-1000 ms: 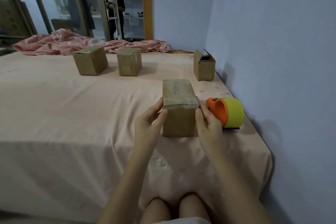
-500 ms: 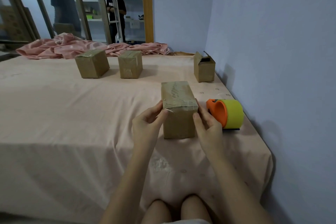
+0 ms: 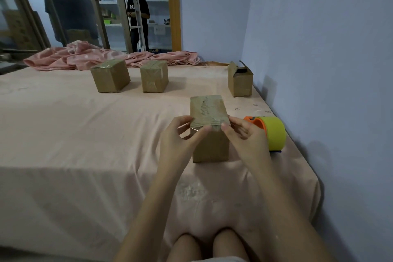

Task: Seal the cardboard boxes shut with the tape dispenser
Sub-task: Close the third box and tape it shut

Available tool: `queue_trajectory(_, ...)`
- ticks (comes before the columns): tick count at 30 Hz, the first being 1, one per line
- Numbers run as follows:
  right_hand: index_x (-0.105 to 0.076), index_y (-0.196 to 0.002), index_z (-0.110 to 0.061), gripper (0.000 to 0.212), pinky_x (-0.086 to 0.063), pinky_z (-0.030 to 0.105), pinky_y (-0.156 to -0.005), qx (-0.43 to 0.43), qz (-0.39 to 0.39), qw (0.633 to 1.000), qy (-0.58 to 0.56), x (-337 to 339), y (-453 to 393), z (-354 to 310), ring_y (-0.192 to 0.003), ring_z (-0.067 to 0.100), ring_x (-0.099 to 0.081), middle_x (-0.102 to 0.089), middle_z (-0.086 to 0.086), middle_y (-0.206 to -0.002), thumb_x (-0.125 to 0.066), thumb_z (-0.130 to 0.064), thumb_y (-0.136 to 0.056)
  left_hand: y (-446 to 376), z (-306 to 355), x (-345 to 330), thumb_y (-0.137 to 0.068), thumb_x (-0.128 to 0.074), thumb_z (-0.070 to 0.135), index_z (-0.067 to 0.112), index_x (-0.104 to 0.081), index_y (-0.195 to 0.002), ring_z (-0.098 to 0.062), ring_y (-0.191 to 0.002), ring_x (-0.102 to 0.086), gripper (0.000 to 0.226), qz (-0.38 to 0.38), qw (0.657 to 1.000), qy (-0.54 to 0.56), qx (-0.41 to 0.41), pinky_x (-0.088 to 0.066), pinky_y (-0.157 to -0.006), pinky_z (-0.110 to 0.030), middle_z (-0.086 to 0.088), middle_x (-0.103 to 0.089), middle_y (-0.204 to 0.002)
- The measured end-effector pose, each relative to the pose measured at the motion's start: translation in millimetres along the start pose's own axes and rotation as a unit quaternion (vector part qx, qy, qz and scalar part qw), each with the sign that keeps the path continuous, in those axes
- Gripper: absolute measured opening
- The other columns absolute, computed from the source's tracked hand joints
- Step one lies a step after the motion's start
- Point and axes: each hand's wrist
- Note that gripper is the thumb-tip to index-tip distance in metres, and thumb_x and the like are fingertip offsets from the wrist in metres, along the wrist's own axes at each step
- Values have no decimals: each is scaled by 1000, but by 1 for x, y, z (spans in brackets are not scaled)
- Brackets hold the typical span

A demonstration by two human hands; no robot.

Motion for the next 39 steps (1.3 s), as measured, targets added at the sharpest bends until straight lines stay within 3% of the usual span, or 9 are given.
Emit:
queue_trajectory(5, -61, -124, -18, 68, -53, 35, -92, 11, 19, 999, 36, -4, 5, 1, -108, 6, -61, -66, -7, -117, -62, -57, -68, -1, -4, 0, -70, -83, 28, 20, -66, -106, -5, -95, -65, 41, 22, 997, -65, -37, -57, -72, -25, 9, -68, -101)
queue_trajectory(9, -59, -126, -17, 58, -50, 20, -91, 29, 32, 998, 47, -6, 8, 1, -104, 2, -61, -64, -10, -115, -58, -46, -76, -2, -4, 0, -70, -82, 24, 15, -68, -105, -8, -95, -66, 39, 26, 996, -76, -42, -57, -75, -35, 6, -69, -101)
queue_trajectory(13, -56, -130, -15, 55, -48, 9, -84, 40, 37, 996, 67, -10, 12, 2, -107, 1, -58, -64, -3, -121, -60, -43, -83, -1, -5, 3, -76, -78, 26, 16, -67, -110, -7, -101, -64, 38, 3, 996, -75, -44, -57, -75, -28, 8, -68, -106)
queue_trajectory(16, -52, -132, -21, 83, -54, 18, -80, 17, 29, 996, 81, -15, 15, -3, -105, 0, -58, -62, -12, -119, -65, -67, -64, 1, -3, 3, -75, -78, 30, 13, -67, -112, -6, -100, -64, 42, 3, 995, -81, -58, -57, -76, -30, 8, -68, -106)
queue_trajectory(20, -59, -125, -16, 78, -54, 26, -84, 15, 56, 993, 99, -15, 9, -4, -103, 5, -62, -67, -3, -117, -64, -64, -64, -4, -3, 4, -74, -79, 26, 12, -69, -109, -7, -96, -66, 38, 7, 994, -93, -58, -57, -78, -33, 5, -69, -103)
queue_trajectory(24, -61, -124, -12, 66, -51, 36, -93, 10, 26, 998, 59, -7, 7, -1, -110, 8, -60, -66, -1, -119, -65, -53, -71, -9, -4, 10, -74, -79, 20, 16, -70, -104, -5, -96, -66, 32, -21, 996, -73, -36, -55, -77, -23, 7, -69, -103)
queue_trajectory(31, -64, -119, -8, 38, -49, 11, -86, 15, 26, 999, 40, -3, 2, 2, -98, -3, -62, -68, 0, -112, -68, -23, -83, -11, -5, 13, -79, -72, 6, 15, -69, -102, -3, -92, -66, 25, -50, 997, -32, -51, -51, -78, -14, -1, -68, -103)
queue_trajectory(34, -63, -119, -7, 36, -49, 12, -87, 17, 23, 999, 41, -4, 3, 0, -100, 1, -63, -68, 0, -113, -66, -21, -86, -8, -7, 11, -83, -70, 8, 21, -68, -103, -4, -93, -67, 24, -41, 997, -35, -63, -51, -79, -14, 1, -69, -103)
queue_trajectory(39, -58, -126, -9, 35, -45, 8, -87, 25, 11, 998, 61, -3, 7, -4, -103, -1, -59, -64, -1, -118, -56, -20, -93, -2, -12, 11, -90, -62, 11, 28, -64, -110, -12, -101, -65, 26, -40, 996, -36, -76, -52, -89, -35, 7, -69, -107)
Point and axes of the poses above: each hand's wrist, its own y-axis away from the middle knuckle, its own x-axis out of the back of the hand, z = x × y
